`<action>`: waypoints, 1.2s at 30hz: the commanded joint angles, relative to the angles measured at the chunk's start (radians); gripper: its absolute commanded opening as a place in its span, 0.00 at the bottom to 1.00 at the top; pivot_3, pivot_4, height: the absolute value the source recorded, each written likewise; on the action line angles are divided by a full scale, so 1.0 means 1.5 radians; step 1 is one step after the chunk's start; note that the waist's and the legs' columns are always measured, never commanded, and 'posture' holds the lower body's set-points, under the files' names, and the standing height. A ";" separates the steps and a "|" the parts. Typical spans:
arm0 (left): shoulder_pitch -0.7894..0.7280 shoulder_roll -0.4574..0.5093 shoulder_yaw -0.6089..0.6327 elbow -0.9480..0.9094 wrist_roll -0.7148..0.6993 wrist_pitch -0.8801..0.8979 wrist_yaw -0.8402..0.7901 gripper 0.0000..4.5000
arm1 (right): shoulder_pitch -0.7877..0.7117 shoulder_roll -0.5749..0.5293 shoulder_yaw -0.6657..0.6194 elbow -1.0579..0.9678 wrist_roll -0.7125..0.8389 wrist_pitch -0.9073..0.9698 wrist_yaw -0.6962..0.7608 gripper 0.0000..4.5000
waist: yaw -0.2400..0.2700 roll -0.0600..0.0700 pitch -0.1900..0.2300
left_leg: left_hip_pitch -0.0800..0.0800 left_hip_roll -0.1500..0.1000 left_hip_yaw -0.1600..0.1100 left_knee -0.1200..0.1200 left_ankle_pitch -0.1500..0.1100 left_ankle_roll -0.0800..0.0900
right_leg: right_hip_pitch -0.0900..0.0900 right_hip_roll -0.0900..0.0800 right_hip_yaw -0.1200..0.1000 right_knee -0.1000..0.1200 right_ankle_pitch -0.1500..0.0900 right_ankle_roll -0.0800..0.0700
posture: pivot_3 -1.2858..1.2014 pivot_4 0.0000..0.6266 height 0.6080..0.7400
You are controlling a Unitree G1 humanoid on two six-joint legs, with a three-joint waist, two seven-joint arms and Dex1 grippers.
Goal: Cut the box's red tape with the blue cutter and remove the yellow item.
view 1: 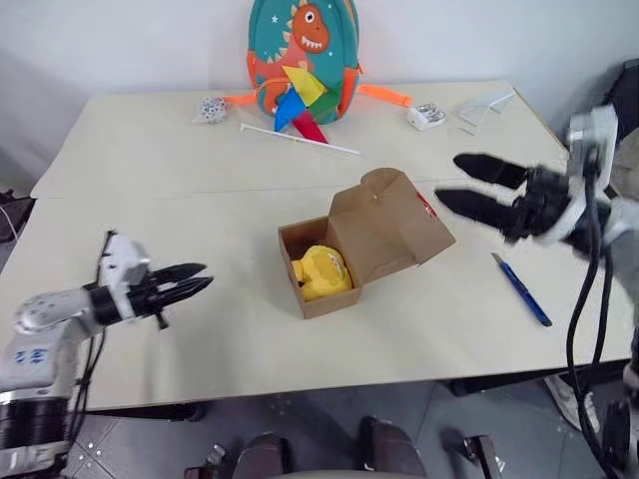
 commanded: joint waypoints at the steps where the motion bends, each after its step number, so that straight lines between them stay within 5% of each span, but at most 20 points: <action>1: 0.006 0.051 0.028 -0.065 -0.036 0.038 -0.033 0.61 | 0.058 -0.009 0.005 -0.029 -0.068 -0.156 0.121 1.00 | 0.004 0.001 0.001 | 0.000 0.000 0.000 0.000 0.000 0.000 | 0.000 0.000 0.001 0.000 0.000 0.000 | 0.52 0.24 1.00; 7: -0.064 0.131 -0.069 -0.173 -0.044 0.164 -0.044 0.99 | 0.142 -0.018 -0.029 -0.083 -0.044 -0.189 0.162 1.00 | 0.018 0.001 0.001 | 0.001 0.000 0.000 0.001 0.000 0.000 | 0.001 0.000 0.001 0.001 0.000 0.000 | 0.52 0.24 1.00; 10: -0.198 0.114 -0.199 -0.203 -0.005 0.231 -0.033 0.99 | 0.134 -0.044 -0.063 -0.126 -0.005 -0.155 0.141 1.00 | 0.022 0.002 0.002 | 0.001 0.000 0.000 0.002 0.000 0.000 | 0.001 0.000 0.001 0.001 0.000 0.000 | 0.52 0.24 1.00; 19: -0.542 -0.103 -0.460 -0.072 0.114 0.406 0.063 0.99 | 0.137 -0.109 -0.109 -0.214 0.102 -0.042 0.090 1.00 | 0.036 -0.001 0.003 | 0.001 -0.001 0.000 0.003 0.000 0.001 | 0.002 0.000 0.001 0.001 0.000 -0.001 | 0.52 0.24 1.00; 26: -0.633 -0.187 -0.609 0.042 0.248 0.319 0.050 0.99 | 0.148 -0.103 -0.120 -0.263 0.140 -0.009 0.020 1.00 | 0.036 -0.004 0.005 | 0.000 -0.001 0.000 0.002 0.000 0.001 | 0.001 0.000 0.001 0.000 0.000 -0.001 | 0.52 0.24 1.00; 34: -0.642 -0.264 -0.639 0.137 0.310 0.245 0.035 0.99 | 0.167 -0.109 -0.143 -0.297 0.183 0.027 -0.051 1.00 | 0.041 -0.005 0.006 | 0.000 -0.001 0.000 0.003 0.000 0.001 | 0.001 0.000 0.001 0.000 0.000 -0.001 | 0.52 0.24 1.00; 36: -0.638 -0.267 -0.636 0.138 0.319 0.236 0.026 0.86 | 0.170 -0.111 -0.145 -0.300 0.191 0.032 -0.060 1.00 | 0.042 -0.005 0.006 | 0.000 -0.001 0.000 0.004 0.000 0.001 | 0.001 0.000 0.001 0.000 0.000 -0.001 | 0.52 0.24 1.00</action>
